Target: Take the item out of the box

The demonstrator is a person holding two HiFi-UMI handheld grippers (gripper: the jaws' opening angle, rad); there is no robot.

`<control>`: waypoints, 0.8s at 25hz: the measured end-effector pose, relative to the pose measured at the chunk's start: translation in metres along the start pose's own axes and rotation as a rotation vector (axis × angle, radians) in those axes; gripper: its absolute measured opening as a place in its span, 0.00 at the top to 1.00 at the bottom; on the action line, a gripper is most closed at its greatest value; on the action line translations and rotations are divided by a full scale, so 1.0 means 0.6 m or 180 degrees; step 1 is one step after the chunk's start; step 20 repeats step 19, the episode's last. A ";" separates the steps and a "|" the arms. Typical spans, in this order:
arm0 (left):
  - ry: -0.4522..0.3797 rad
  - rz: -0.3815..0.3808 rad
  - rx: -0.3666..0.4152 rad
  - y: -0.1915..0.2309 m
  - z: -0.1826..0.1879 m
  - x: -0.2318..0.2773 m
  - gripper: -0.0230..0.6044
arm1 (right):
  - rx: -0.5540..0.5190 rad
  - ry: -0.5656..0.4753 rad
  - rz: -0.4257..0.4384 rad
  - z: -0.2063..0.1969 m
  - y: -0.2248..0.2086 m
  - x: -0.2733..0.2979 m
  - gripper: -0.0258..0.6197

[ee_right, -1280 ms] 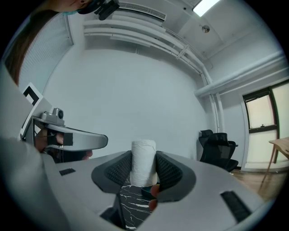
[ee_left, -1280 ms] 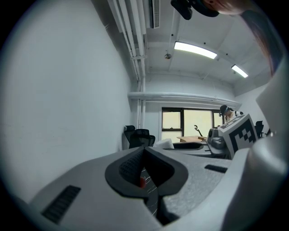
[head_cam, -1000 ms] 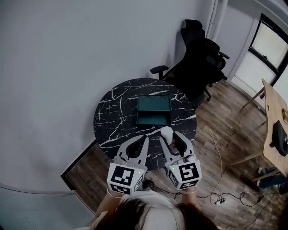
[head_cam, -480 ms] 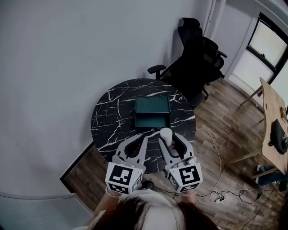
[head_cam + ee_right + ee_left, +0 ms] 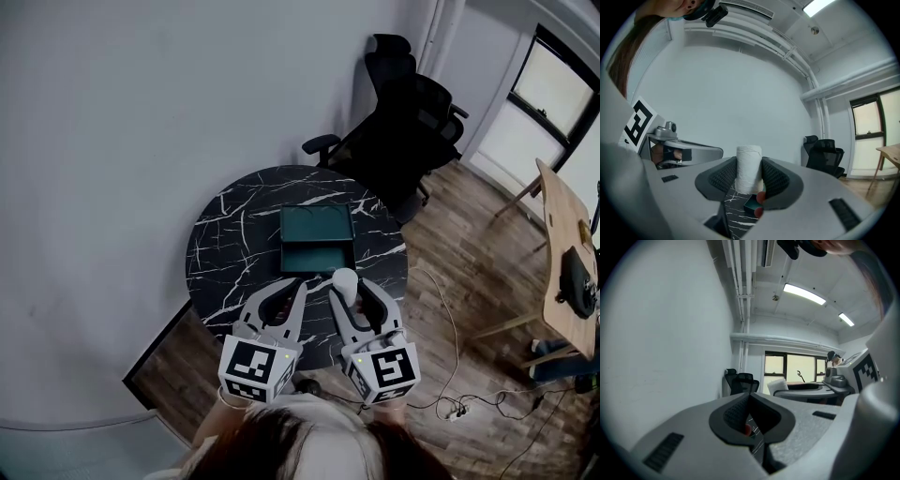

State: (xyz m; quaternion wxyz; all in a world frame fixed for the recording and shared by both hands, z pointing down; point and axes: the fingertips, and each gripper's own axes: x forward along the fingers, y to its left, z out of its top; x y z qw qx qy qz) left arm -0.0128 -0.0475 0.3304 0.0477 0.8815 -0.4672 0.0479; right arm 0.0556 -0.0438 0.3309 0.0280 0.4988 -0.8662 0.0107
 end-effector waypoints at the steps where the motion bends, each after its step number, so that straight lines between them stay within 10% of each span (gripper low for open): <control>1: 0.0002 -0.0010 -0.0008 0.005 -0.001 0.002 0.95 | 0.0005 0.0005 -0.0014 -0.001 0.000 0.004 0.68; 20: 0.0043 -0.0140 -0.0085 0.047 -0.010 0.042 0.95 | 0.0069 0.0132 -0.0144 -0.019 -0.013 0.052 0.68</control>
